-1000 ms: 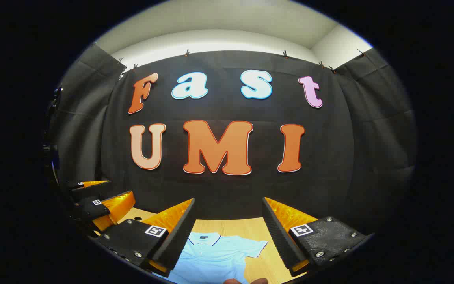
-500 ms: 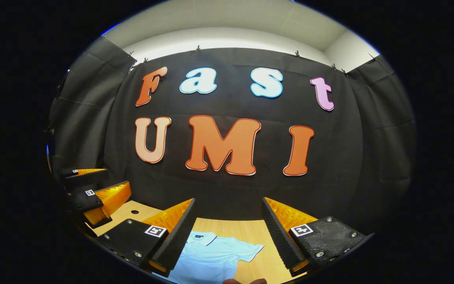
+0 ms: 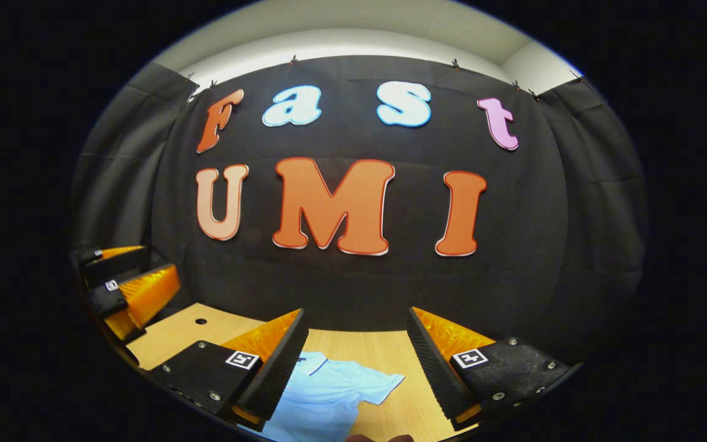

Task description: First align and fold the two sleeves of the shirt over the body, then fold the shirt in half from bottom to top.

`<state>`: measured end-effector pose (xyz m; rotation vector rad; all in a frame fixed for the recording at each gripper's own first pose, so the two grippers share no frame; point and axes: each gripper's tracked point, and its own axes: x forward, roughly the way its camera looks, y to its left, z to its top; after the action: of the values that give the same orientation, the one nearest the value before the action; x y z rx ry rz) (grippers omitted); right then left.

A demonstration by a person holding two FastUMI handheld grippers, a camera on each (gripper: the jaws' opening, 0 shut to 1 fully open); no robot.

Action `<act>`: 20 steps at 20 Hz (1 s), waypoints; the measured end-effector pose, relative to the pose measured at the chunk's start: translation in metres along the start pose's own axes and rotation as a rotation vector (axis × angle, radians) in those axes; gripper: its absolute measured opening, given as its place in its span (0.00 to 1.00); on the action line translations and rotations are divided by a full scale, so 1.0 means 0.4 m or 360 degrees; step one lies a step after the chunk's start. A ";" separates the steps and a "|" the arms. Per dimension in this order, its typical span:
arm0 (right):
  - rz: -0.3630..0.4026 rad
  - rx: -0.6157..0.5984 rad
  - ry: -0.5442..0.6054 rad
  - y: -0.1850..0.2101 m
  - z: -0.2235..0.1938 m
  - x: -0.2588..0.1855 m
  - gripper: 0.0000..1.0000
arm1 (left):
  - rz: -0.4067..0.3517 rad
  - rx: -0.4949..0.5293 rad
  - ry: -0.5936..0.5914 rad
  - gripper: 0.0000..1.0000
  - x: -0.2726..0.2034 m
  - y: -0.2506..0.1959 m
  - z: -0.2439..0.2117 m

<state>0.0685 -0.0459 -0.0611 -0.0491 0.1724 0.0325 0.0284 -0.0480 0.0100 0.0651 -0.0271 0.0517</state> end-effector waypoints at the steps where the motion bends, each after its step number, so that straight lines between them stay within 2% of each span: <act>1: 0.0000 -0.0002 0.0050 -0.008 -0.023 0.014 0.99 | 0.0007 0.0005 -0.0008 1.00 -0.003 0.002 0.006; 8: -0.0014 -0.0024 0.0392 -0.067 -0.179 0.135 0.99 | 0.0077 0.0048 0.0017 1.00 -0.004 0.004 0.005; 10: -0.0001 -0.0015 0.0514 -0.074 -0.232 0.167 0.99 | 0.0134 0.0060 0.0024 1.00 -0.018 0.024 0.006; 16: 0.0045 -0.0017 0.0899 -0.094 -0.410 0.237 0.97 | 0.0178 -0.0024 0.0041 0.99 -0.020 0.042 0.005; 20: 0.0077 0.0016 0.1135 -0.095 -0.520 0.283 0.88 | 0.0264 -0.0026 0.0075 0.99 -0.021 0.072 0.000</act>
<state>0.1458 -0.0913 -0.2837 -0.0450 0.8865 0.0617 0.0183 -0.0196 0.0118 0.0455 0.0143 0.2187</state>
